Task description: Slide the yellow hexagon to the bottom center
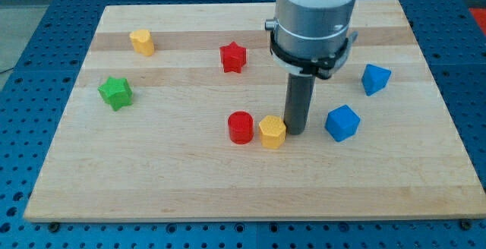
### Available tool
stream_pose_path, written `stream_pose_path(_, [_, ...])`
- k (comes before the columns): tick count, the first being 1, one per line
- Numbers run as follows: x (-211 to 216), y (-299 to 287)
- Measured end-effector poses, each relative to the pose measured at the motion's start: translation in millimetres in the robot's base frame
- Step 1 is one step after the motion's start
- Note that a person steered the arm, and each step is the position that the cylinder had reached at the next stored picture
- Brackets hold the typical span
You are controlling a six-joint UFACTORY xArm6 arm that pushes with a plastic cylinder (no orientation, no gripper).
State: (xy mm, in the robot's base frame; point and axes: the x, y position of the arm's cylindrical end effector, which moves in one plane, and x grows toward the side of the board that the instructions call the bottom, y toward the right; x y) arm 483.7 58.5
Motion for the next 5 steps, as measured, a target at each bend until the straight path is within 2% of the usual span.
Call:
stream_pose_path(1, [-24.3,-10.8])
stream_pose_path(3, [18.8,-22.8])
stream_pose_path(4, [14.1,-27.6])
stream_pose_path(5, [6.6,-65.6])
